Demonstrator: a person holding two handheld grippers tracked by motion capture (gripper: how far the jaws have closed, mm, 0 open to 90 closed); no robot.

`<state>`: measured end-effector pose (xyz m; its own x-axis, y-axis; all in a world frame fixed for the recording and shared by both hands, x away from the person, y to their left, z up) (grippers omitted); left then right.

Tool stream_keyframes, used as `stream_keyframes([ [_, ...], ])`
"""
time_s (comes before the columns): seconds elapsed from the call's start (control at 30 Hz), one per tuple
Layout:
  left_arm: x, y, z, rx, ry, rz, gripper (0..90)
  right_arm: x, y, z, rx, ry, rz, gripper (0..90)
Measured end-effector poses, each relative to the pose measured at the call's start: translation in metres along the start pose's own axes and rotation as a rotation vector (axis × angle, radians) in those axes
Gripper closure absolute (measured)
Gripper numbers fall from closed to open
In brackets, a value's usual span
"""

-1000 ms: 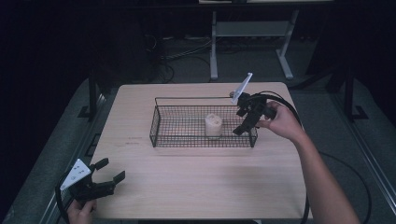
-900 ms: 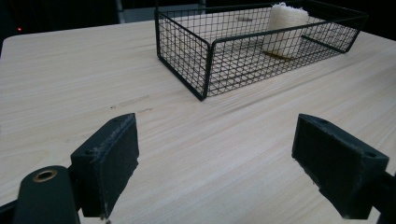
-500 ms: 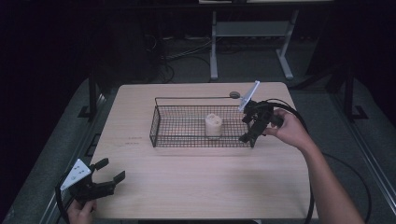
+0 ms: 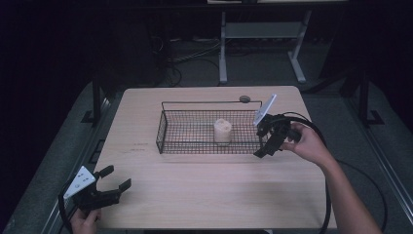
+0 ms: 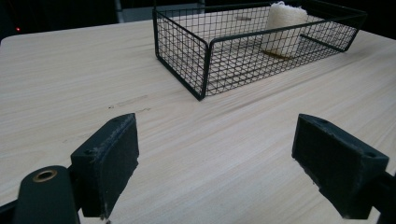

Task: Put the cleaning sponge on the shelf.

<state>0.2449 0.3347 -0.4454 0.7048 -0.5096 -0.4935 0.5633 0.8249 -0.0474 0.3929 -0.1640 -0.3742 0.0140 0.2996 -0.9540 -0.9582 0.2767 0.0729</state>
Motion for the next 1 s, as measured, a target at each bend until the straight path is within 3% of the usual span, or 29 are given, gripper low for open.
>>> stream_keyframes([
  [1.0, -0.001, -0.001, 0.0, 0.003, 0.004, 0.002, 13.9, 0.02, 0.028, -0.031, -0.023, 0.012, 0.004, 15.5],
])
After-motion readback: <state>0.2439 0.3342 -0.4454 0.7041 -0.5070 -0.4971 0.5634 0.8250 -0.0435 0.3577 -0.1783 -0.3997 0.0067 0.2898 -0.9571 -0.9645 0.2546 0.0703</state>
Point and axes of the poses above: each handheld gripper's, and its own axes: x roughly forward along the jaws, z roughly out of its top, y roughly to its left, the point moved 3 cm from there along x, roughly forward along the jaws, and after that the axes turned 7 degrees about y, right-handed, at the moved point
